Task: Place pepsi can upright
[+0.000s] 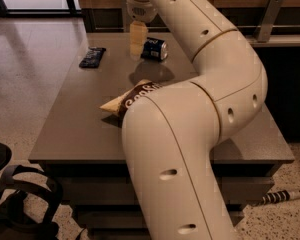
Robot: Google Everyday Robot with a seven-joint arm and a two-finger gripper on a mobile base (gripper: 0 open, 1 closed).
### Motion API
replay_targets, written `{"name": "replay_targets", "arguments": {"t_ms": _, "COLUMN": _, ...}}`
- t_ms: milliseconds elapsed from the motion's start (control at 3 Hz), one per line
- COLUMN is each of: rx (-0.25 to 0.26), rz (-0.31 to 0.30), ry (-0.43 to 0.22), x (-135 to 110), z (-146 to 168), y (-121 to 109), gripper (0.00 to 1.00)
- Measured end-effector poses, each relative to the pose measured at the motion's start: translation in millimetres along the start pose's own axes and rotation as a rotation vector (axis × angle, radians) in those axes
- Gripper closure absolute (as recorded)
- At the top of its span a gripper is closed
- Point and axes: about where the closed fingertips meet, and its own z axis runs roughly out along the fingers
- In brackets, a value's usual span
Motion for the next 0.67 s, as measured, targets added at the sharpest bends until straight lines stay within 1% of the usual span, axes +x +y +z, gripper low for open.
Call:
{"name": "replay_targets", "arguments": {"t_ms": 333, "rx": -0.007, "rz": 0.014, "ry": 0.031, "x": 7.2, "z": 9.7, "y": -1.6, "gripper": 0.00}}
{"name": "replay_targets", "arguments": {"t_ms": 667, "rx": 0.001, "rz": 0.030, "ry": 0.032, "x": 9.7, "z": 13.9, "y": -6.6, "gripper": 0.00}}
